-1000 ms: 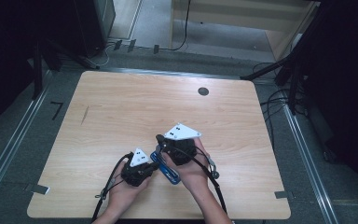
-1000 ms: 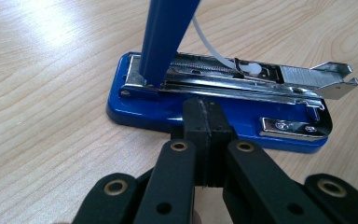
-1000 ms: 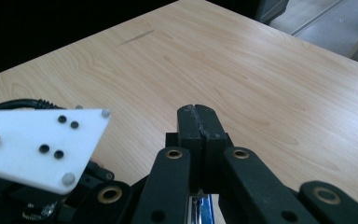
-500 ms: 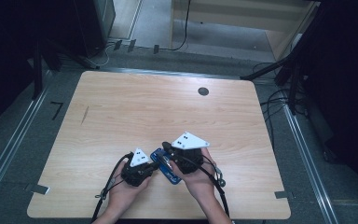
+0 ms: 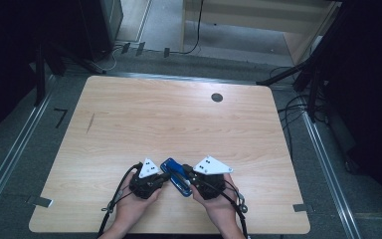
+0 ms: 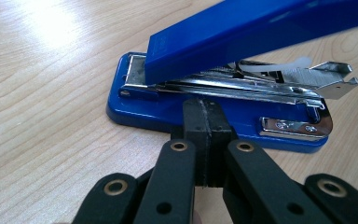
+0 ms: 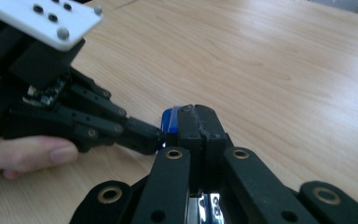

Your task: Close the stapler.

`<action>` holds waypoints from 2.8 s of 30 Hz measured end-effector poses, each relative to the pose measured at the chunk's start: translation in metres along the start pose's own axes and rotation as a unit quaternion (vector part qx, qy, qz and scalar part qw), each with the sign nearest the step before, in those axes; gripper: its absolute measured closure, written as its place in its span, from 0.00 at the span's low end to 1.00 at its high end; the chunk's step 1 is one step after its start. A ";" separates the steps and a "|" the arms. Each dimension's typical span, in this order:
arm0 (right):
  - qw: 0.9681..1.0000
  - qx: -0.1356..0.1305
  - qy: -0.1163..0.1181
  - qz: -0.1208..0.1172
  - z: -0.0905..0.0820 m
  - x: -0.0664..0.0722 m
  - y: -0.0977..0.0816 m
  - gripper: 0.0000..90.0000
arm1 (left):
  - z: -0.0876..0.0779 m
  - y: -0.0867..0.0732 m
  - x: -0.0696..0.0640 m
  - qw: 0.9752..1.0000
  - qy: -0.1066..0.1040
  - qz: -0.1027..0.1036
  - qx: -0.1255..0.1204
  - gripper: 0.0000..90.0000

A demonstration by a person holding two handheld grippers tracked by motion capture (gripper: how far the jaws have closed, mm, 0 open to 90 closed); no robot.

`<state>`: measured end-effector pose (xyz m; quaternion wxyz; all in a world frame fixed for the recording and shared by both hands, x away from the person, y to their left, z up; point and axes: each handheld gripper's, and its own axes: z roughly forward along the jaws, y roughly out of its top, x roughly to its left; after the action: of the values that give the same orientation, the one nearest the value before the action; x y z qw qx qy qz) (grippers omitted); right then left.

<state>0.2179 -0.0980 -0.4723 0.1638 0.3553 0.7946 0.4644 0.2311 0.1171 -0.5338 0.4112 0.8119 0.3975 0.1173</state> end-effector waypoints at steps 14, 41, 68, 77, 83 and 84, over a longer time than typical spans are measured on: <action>1.000 0.017 -0.005 0.013 -0.009 0.000 -0.032 1.00 | 0.000 0.000 -0.002 1.000 -0.002 0.008 0.001 1.00; 0.999 0.000 -0.001 0.034 -0.012 -0.001 -0.041 1.00 | 0.000 -0.001 -0.002 1.000 -0.002 0.005 0.002 1.00; 0.999 0.036 0.001 0.003 -0.005 0.019 -0.056 1.00 | -0.024 -0.009 0.002 0.998 0.032 -0.011 -0.057 0.69; 0.999 0.033 -0.006 0.010 -0.008 0.010 -0.055 1.00 | -0.046 -0.014 0.019 0.994 0.058 -0.025 -0.087 0.57; 0.999 0.035 -0.015 0.018 -0.006 0.002 -0.056 1.00 | -0.063 -0.021 0.033 0.991 0.068 -0.036 -0.108 0.48; 0.999 0.035 -0.016 0.021 -0.005 0.000 -0.057 1.00 | -0.066 -0.021 0.035 0.991 0.069 -0.040 -0.111 0.48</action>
<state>0.1912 -0.1188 -0.5180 0.1546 0.3847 0.8002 0.4333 0.2083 0.1882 -0.5130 0.4746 0.7348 0.4414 0.1997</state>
